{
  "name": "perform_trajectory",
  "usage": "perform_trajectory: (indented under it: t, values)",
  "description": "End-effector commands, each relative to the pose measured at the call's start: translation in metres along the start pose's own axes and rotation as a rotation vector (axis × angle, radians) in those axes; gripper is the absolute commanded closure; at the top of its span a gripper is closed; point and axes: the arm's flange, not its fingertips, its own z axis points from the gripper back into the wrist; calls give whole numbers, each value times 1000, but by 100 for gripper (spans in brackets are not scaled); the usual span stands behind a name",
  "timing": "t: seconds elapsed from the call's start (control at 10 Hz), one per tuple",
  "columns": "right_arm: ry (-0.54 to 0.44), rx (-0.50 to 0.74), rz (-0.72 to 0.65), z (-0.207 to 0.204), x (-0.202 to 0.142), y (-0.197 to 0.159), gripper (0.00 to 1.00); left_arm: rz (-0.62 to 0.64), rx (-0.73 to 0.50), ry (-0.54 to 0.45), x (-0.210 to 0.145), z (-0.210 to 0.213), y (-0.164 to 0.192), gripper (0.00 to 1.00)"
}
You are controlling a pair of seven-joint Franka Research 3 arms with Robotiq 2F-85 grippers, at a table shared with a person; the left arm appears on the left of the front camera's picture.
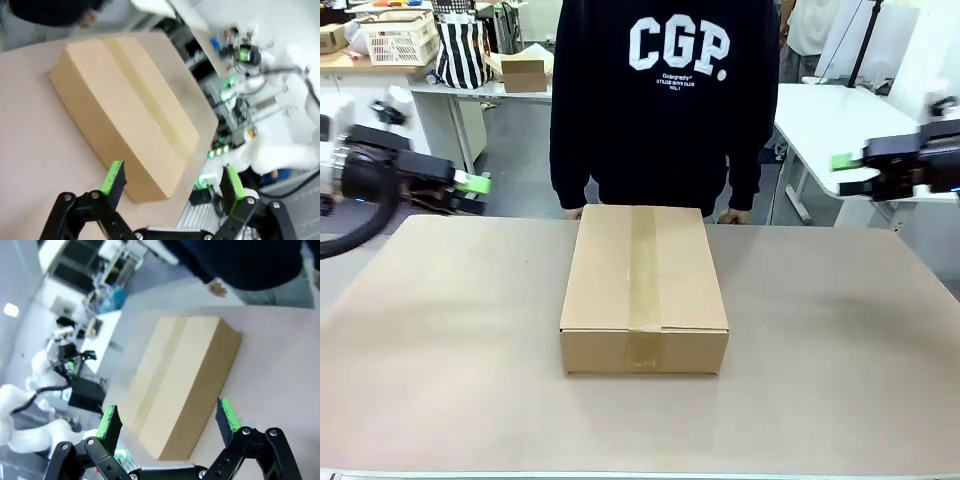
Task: Pack the gift set into the box.
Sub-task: Press and hold the closed box until the human finishes sealing it.
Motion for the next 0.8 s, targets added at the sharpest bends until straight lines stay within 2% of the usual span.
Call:
perform_trajectory:
  t: [0.0, 0.1, 0.2, 0.7]
  values:
    - [-85, -41, -37, 32, -2, -19, 0, 80, -63, -188, -9, 40, 15, 0]
    - [0, 0, 0, 0, 0, 0, 0, 102, -37, -195, -11, 38, 27, 0]
    - [0, 0, 0, 0, 0, 0, 0, 45, -8, -81, -4, 29, 10, 0]
    - [0, 0, 0, 0, 0, 0, 0, 45, -8, -81, -4, 29, 10, 0]
